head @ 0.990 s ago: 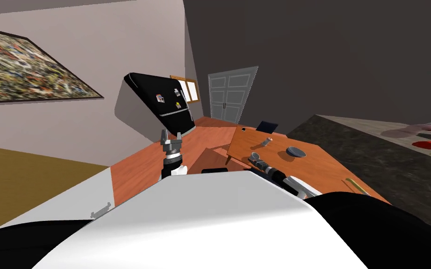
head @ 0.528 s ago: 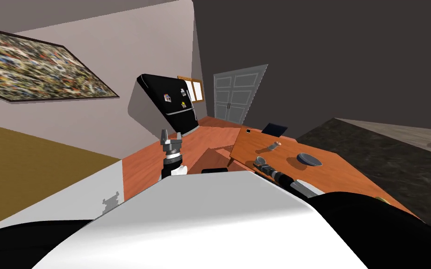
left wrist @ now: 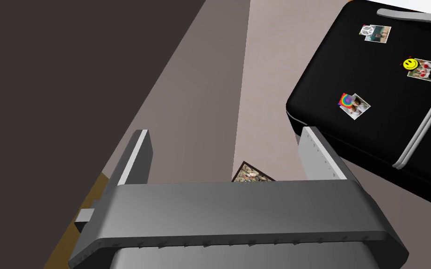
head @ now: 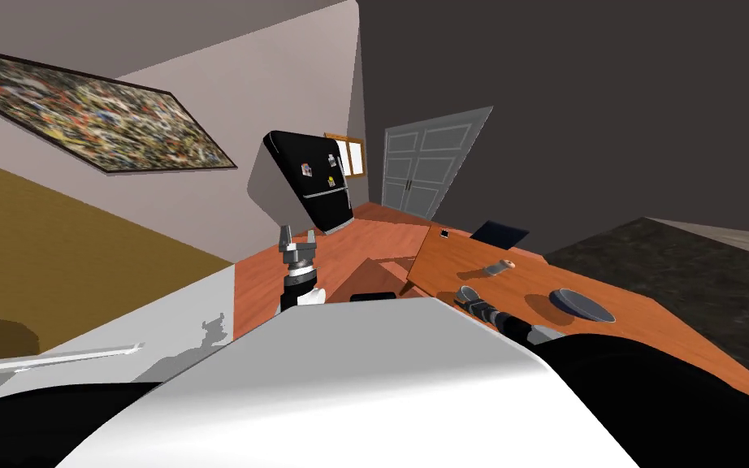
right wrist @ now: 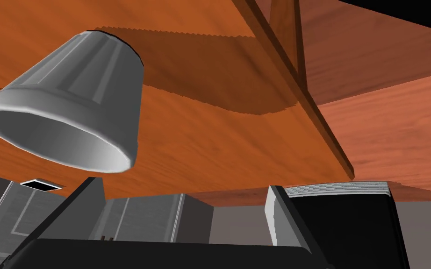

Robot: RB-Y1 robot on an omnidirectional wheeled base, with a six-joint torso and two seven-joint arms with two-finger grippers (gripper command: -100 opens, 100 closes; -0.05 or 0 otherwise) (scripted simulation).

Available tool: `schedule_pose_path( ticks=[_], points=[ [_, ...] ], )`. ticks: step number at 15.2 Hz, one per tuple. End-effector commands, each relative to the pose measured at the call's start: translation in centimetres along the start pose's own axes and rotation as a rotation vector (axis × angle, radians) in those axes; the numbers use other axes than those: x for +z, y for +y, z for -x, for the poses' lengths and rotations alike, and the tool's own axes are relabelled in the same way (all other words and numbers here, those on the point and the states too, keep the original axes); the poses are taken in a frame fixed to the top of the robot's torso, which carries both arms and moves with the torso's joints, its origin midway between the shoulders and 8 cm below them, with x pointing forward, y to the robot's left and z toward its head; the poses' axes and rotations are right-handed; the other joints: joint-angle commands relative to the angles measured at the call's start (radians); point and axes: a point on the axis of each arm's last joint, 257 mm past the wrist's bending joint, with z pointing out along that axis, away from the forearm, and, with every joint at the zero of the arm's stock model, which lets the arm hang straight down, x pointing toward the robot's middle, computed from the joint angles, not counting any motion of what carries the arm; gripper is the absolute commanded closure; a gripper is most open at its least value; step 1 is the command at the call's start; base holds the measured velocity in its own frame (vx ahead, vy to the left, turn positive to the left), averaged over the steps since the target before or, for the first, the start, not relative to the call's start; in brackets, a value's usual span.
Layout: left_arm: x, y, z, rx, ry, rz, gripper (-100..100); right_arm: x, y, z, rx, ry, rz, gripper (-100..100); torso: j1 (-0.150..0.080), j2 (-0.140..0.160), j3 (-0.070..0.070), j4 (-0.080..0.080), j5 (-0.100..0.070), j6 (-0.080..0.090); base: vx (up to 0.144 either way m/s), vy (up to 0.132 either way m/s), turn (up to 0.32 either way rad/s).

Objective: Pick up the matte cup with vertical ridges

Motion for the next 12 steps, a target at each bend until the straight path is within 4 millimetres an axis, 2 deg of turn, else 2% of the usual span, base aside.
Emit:
schedule_pose_path(
  ticks=[1, 3, 4, 5, 7, 8, 12],
  points=[
    [0.0, 0.0, 0.0, 0.0, 0.0, 0.0, 0, -0.7, -1.1, -2.4, -0.04, 0.056, -0.012, -100, 0.0, 0.0, 0.0, 0.0, 0.0, 0.0, 0.039, 0.008, 0.143],
    [0.0, 0.0, 0.0, 0.0, 0.0, 0.0, 0, -0.8, -1.4, -2.9, -0.037, 0.065, -0.019, -100, 0.0, 0.001, 0.0, 0.0, 0.0, 0.0, 0.035, 0.006, 0.121],
    [0.0, 0.0, 0.0, 0.0, 0.0, 0.0, 0, -1.6, -2.2, -4.8, -0.067, 0.113, -0.029, -100, 0.0, 0.001, 0.001, 0.0, 0.0, 0.0, 0.038, 0.01, 0.134],
    [0.0, 0.0, 0.0, 0.0, 0.0, 0.0, 0, -1.6, -2.3, -5.0, -0.066, 0.115, -0.031, -100, 0.0, 0.001, 0.001, 0.0, 0.0, 0.0, 0.045, 0.013, 0.159],
    [0.0, 0.0, 0.0, 0.0, 0.0, 0.0, 0, -3.2, -3.5, -8.6, -0.117, 0.206, -0.042, -100, 0.001, 0.0, 0.0, 0.0, 0.0, -0.001, 0.063, 0.024, 0.254],
    [0.0, 0.0, 0.0, 0.0, 0.0, 0.0, 0, -3.3, -3.7, -8.9, -0.116, 0.211, -0.045, -100, 0.001, -0.001, 0.0, 0.0, 0.0, -0.001, 0.075, 0.021, 0.215],
    [0.0, 0.0, 0.0, 0.0, 0.0, 0.0, 0, -6.7, -5.1, -15.2, -0.188, 0.367, -0.047, -100, 0.001, -0.002, -0.001, 0.0, 0.0, -0.001, 0.081, 0.019, 0.27]
  ],
)
